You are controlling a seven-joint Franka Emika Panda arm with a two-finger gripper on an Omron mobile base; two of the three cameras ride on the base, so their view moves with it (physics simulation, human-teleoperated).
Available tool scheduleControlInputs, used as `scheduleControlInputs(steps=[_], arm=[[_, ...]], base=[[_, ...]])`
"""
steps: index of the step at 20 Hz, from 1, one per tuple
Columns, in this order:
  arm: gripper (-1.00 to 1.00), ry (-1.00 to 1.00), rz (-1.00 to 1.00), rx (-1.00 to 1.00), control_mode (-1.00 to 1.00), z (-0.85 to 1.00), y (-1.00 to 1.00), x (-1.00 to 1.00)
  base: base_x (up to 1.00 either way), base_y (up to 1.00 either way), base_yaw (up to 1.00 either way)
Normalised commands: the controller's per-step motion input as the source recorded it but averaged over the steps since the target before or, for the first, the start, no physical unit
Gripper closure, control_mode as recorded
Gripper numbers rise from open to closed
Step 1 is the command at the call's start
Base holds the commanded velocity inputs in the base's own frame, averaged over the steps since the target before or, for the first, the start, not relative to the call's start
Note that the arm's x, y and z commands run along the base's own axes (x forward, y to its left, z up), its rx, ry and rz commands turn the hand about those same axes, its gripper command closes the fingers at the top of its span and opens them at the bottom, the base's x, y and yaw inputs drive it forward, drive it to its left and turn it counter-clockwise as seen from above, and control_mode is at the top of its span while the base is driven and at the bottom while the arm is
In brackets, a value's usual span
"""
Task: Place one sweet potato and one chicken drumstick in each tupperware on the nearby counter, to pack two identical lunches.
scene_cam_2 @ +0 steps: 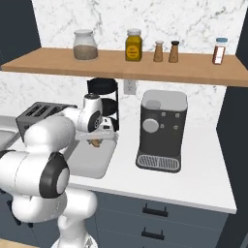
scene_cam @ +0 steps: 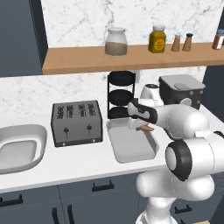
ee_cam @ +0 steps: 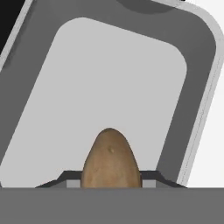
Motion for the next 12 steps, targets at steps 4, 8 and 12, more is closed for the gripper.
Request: scheduleControlInputs(steps=[4,8,12], arm=[[1.00,0.00,-0.01,0.00,-1.00,-0.76,0.00,0.21],[1.00,0.00,0.00,0.00,-1.00,-0.56,0.00,0.00],[1.00,0.00,0.00,0.00,-1.00,-0.22,0.00,0.00]], base=[[0.00,0.00,0.00],[0.00,0.00,0.00],[0.00,0.00,0.00]])
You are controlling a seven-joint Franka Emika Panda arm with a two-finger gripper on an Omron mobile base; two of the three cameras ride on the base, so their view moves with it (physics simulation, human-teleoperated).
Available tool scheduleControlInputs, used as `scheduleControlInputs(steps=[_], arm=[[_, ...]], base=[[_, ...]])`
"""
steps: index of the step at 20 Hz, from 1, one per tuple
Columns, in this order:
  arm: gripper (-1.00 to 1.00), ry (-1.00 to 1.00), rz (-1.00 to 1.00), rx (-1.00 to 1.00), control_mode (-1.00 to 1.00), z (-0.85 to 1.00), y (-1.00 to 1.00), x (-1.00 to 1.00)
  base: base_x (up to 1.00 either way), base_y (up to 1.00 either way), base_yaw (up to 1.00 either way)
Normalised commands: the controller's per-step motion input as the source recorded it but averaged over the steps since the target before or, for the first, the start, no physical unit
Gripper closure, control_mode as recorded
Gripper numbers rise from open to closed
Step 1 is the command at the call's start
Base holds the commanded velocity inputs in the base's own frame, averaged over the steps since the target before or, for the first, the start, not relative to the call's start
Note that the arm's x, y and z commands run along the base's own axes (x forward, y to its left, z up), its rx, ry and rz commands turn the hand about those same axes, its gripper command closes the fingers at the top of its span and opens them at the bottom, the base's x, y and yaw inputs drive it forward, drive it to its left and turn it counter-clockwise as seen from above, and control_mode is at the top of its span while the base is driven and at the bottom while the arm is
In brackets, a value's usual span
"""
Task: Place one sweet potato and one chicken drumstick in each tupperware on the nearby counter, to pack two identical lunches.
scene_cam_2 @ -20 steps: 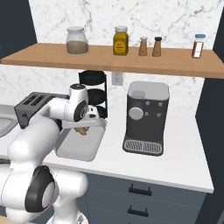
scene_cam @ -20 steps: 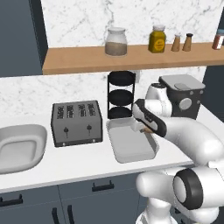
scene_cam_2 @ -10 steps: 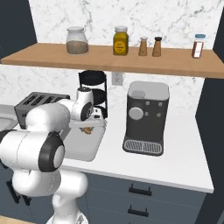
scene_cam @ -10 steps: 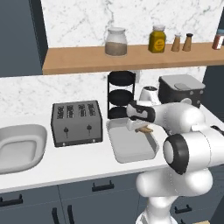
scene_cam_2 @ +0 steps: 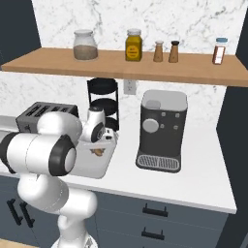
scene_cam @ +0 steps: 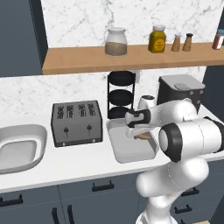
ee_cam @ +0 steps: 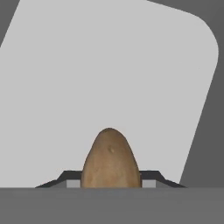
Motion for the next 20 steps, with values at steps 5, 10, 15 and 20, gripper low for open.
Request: scheduleControlInputs(steps=[5,10,15,20], arm=[[1.00,0.00,0.00,0.00,-1.00,-0.21,0.02,0.00],[1.00,0.00,0.00,0.00,-1.00,-0.15,0.01,0.08],[-1.00,0.00,0.00,0.00,-1.00,0.00,0.00,0.07],[-1.00,0.00,0.00,-0.01,-1.00,0.09,0.08,0.05]], base=[[0.00,0.00,0.00],[0.00,0.00,0.00],[0.00,0.00,0.00],[0.00,0.00,0.00]])
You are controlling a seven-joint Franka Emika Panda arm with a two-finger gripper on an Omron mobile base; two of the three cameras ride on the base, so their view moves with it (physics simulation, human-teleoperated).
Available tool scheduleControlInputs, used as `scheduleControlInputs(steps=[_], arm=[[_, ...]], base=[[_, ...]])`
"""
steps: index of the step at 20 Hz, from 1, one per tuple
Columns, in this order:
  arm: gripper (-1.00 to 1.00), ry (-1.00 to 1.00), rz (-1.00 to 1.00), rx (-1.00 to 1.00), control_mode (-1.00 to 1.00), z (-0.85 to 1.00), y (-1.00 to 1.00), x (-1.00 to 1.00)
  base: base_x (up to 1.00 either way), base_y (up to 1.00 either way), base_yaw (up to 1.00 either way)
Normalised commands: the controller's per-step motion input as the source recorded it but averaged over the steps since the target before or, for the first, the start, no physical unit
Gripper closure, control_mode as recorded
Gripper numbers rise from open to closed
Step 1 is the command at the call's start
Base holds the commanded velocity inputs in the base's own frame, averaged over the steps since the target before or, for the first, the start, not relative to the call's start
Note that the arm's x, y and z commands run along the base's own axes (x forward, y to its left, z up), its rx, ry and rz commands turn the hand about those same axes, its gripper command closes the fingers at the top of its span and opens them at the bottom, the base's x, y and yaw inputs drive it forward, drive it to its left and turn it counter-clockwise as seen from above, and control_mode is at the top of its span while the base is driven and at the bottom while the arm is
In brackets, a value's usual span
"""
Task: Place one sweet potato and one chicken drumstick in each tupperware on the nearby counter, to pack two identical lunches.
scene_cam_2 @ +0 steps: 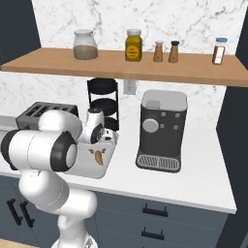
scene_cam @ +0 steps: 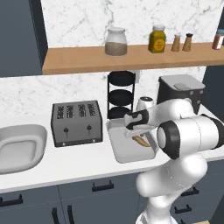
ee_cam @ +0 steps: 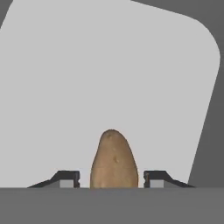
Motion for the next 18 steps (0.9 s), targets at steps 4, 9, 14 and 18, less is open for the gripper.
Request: scheduleControlInputs(steps=[4,9,14,18], arm=[[-1.00,0.00,0.00,-0.02,-1.00,0.43,0.03,-0.01],[-1.00,0.00,0.00,0.00,-1.00,0.64,0.00,-0.38],[-1.00,-0.02,0.00,0.00,-1.00,0.37,-0.11,-1.00],[-1.00,0.00,0.00,0.00,-1.00,0.41,-0.07,-1.00]], base=[[0.00,0.00,0.00],[0.00,0.00,0.00],[0.00,0.00,0.00],[0.00,0.00,0.00]])
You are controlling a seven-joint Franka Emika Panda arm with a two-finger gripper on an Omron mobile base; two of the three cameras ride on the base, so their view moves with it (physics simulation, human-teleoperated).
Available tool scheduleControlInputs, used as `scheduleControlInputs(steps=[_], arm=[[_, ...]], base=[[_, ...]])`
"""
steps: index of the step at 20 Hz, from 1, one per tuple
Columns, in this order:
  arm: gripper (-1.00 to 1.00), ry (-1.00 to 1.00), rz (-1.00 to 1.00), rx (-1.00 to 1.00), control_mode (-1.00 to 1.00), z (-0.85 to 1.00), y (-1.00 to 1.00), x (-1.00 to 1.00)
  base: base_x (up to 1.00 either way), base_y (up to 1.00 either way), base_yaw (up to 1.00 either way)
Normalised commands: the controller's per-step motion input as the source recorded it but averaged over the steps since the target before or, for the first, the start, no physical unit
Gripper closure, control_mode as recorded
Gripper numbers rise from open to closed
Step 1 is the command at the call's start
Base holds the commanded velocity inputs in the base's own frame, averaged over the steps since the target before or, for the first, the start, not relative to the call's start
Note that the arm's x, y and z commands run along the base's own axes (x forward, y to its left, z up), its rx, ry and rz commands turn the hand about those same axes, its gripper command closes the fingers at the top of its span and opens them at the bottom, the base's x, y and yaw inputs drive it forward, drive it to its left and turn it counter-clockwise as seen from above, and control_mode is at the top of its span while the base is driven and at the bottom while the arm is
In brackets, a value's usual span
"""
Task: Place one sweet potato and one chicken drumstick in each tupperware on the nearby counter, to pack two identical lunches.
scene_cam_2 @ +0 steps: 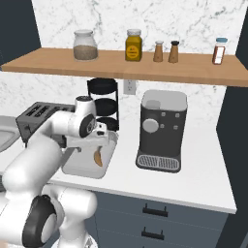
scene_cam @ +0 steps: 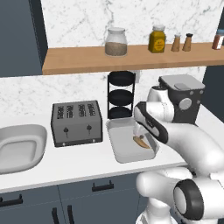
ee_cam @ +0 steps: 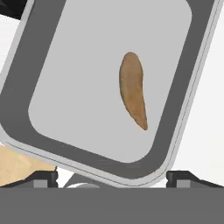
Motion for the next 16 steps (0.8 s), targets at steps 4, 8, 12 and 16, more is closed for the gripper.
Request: scheduleControlInputs(steps=[4,8,12,16], arm=[[-1.00,0.00,0.00,0.00,-1.00,0.67,-0.13,-1.00],[-1.00,0.00,0.00,0.00,-1.00,0.75,-0.16,-0.99],[-1.00,0.00,0.00,0.00,-1.00,0.41,-0.14,-0.89],[-1.00,-0.01,0.00,0.00,-1.00,0.04,-0.13,-0.69]], base=[[0.00,0.00,0.00],[0.00,0.00,0.00],[0.00,0.00,0.00],[0.00,0.00,0.00]])
